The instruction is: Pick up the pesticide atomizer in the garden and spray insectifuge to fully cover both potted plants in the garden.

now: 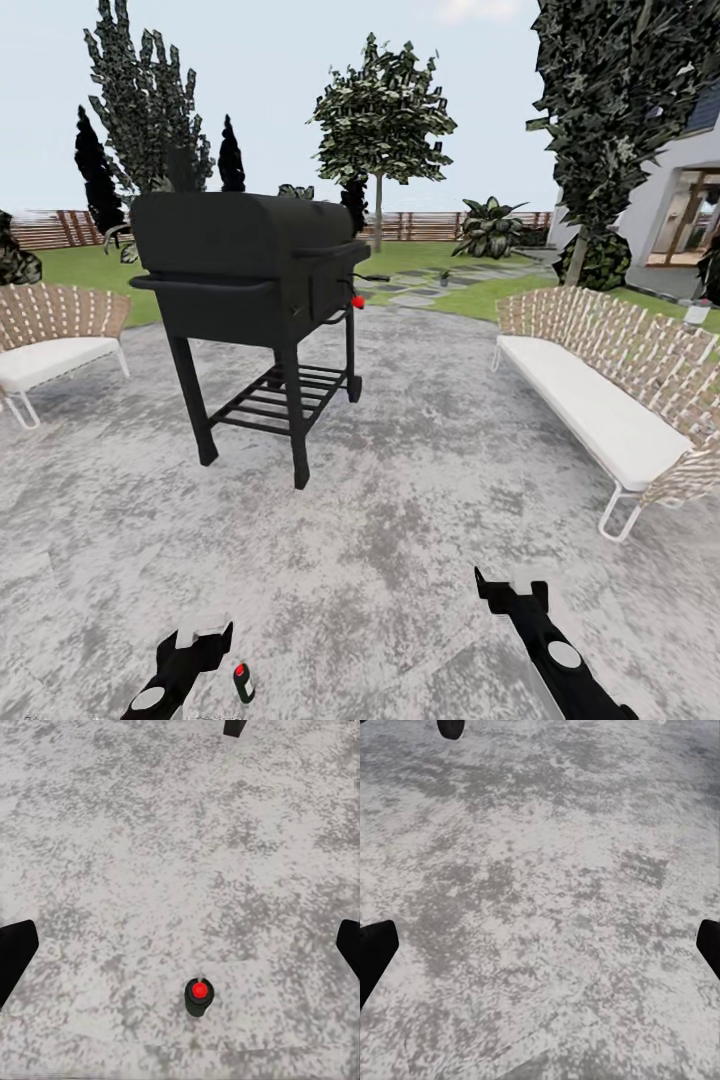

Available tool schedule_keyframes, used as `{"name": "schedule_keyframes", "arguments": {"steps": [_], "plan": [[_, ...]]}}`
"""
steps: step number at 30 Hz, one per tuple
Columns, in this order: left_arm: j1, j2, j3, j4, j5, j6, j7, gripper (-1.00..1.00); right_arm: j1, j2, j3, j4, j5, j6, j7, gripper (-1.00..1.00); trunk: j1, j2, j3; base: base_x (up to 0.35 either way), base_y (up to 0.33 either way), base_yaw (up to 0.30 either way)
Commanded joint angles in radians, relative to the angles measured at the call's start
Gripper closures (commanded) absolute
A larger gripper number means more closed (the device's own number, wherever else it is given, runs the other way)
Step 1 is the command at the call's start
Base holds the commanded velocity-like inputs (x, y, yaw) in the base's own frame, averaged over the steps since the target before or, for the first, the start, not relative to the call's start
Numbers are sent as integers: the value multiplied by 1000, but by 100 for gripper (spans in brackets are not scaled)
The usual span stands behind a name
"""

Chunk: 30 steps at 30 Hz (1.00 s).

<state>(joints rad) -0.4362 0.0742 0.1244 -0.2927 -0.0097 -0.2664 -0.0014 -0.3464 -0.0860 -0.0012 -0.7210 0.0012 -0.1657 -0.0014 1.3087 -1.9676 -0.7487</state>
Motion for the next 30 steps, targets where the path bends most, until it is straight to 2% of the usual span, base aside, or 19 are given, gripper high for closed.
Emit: {"name": "schedule_keyframes", "arguments": {"steps": [1,8,15,30], "plan": [[-1,0,3,1,-1,-4,0,-100,0,0,0,1,0,-3,0,-100,0,0,-1,75,-212,274],[-1,0,-1,1,-1,-3,0,-100,0,0,0,2,0,-3,0,-100,0,0,-1,23,-83,253],[0,-1,-9,1,-2,-13,-1,-100,0,0,0,2,-1,-3,0,-100,0,0,-1,2,-6,61],[-1,1,-8,4,-3,-14,-1,-100,0,0,-2,2,-1,-2,-1,-100,57,-105,-61,0,0,2]]}}
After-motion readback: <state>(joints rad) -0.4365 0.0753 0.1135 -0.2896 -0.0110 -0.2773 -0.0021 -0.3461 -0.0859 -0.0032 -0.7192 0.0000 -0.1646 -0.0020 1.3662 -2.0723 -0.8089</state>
